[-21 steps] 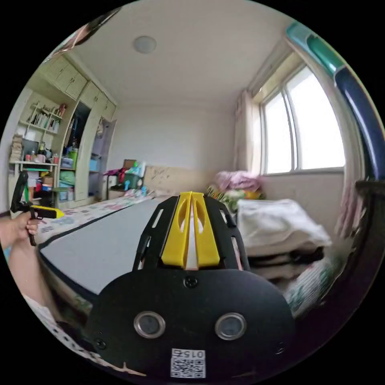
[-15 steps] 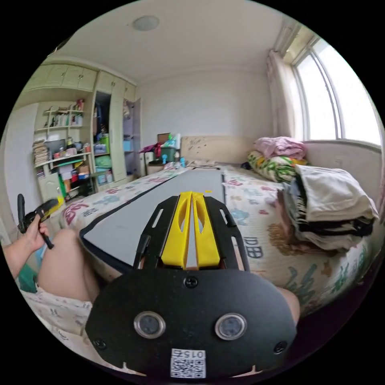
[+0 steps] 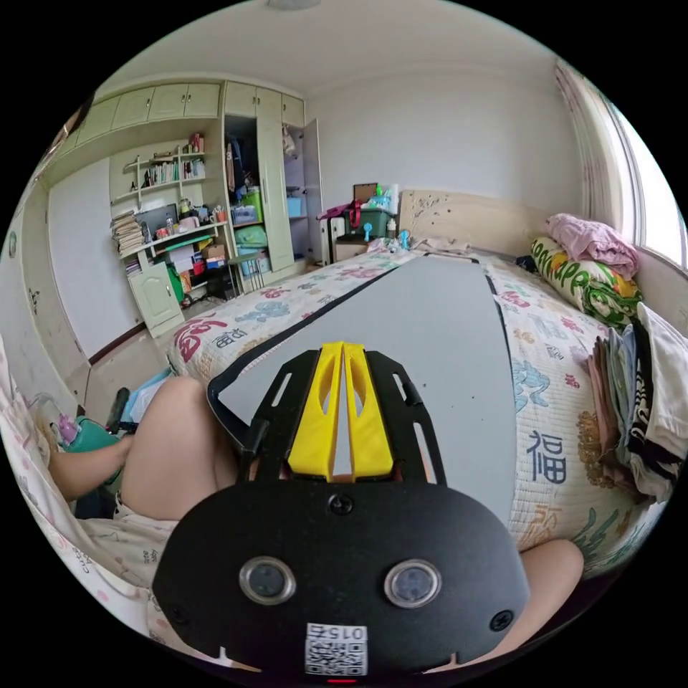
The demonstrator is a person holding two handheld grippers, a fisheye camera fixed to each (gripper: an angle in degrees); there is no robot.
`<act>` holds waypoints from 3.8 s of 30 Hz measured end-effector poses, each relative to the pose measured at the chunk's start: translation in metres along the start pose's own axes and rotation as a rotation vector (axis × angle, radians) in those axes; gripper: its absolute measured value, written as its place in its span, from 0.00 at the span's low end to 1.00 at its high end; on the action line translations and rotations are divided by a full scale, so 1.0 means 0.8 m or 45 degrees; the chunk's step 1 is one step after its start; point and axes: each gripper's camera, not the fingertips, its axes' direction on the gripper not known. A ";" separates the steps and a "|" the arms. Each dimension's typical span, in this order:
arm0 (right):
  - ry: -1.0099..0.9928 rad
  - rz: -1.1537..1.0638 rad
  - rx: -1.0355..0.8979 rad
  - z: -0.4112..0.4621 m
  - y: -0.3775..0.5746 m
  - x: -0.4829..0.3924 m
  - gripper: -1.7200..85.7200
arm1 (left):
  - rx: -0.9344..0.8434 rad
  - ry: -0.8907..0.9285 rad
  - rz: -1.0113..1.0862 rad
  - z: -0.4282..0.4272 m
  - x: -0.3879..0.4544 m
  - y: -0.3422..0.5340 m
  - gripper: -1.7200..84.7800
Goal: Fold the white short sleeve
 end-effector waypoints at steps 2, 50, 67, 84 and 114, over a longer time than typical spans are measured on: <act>-0.035 0.003 -0.052 0.010 0.014 0.013 0.01 | 0.000 -0.180 0.002 0.042 0.012 -0.005 0.16; -0.468 -0.231 0.714 -0.264 0.074 0.260 0.12 | 0.339 2.222 1.421 -0.143 0.655 -0.174 0.03; -0.402 -0.144 0.621 -0.223 -0.054 0.325 0.08 | 0.257 1.634 1.511 -0.174 0.903 -0.276 0.02; -0.677 0.334 0.313 -0.137 -0.088 0.228 0.09 | 0.210 1.450 1.285 -0.077 0.781 -0.103 0.14; -0.981 0.050 -0.051 -0.208 -0.184 -0.020 0.06 | 0.455 1.408 0.990 -0.148 0.599 -0.023 0.22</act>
